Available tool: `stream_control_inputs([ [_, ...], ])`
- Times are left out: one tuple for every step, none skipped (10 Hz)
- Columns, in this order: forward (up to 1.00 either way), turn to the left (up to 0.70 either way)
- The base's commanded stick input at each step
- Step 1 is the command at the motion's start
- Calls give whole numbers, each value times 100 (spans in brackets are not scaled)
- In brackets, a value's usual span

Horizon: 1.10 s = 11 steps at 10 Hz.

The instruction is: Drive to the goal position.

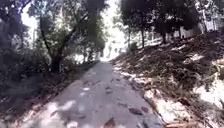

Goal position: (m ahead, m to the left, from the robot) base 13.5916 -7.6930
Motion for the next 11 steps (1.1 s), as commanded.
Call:
stream_control_inputs([
  [50,0],
  [50,0],
  [50,0],
  [50,0],
  [50,0],
  [50,0],
  [50,0],
  [2,0],
  [0,0],
  [0,0],
  [35,0],
])
